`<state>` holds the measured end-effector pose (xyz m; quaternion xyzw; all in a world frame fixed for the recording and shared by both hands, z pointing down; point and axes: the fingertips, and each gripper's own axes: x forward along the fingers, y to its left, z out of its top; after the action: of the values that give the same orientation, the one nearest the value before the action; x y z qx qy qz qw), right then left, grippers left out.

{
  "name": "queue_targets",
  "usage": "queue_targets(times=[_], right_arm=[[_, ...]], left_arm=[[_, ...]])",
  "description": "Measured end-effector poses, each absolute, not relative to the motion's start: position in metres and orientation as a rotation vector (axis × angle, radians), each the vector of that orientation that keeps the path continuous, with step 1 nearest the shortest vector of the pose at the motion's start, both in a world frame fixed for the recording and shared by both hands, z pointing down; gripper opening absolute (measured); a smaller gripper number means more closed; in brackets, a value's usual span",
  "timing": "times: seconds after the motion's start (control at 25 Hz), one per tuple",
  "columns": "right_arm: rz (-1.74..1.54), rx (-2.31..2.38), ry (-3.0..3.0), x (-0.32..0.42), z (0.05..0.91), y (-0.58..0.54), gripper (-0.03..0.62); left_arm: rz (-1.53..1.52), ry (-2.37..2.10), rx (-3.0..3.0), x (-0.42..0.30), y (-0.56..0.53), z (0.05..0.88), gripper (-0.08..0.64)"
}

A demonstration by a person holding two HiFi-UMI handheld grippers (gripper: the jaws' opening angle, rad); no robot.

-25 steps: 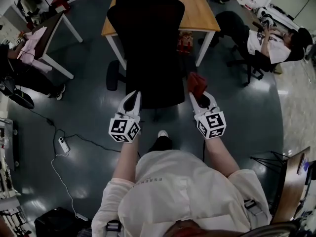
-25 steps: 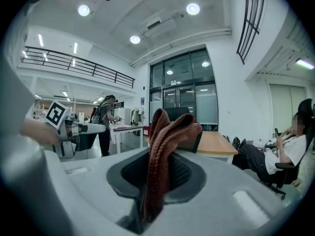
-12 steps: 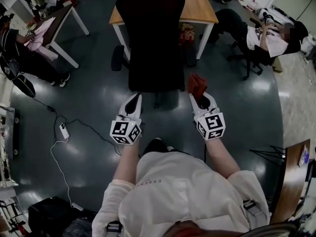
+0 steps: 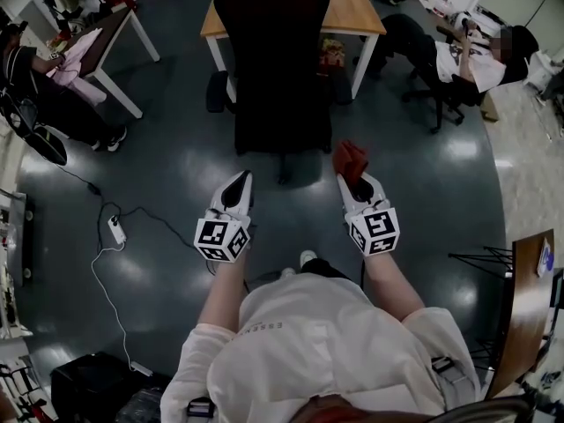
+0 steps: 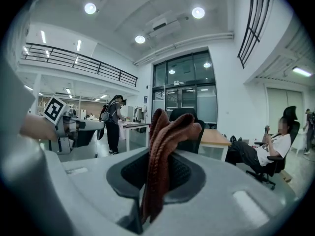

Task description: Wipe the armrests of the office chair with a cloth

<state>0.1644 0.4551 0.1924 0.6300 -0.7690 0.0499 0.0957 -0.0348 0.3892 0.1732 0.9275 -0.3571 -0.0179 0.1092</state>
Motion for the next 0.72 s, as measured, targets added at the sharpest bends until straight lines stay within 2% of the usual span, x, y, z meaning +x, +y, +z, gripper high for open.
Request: queue_targets(times=[0.28,0.72], right_arm=[[0.107,1.908,-2.242,0.119,0.198,0.486,0.048],[0.107,1.915,-2.234,0.098,0.196,0.5,0.048]], left_arm=[[-0.044,-1.011,2.766,-0.07,0.417,0.173,0.017],[-0.086,-0.991,2.775,-0.087,0.431,0.172,0.017]])
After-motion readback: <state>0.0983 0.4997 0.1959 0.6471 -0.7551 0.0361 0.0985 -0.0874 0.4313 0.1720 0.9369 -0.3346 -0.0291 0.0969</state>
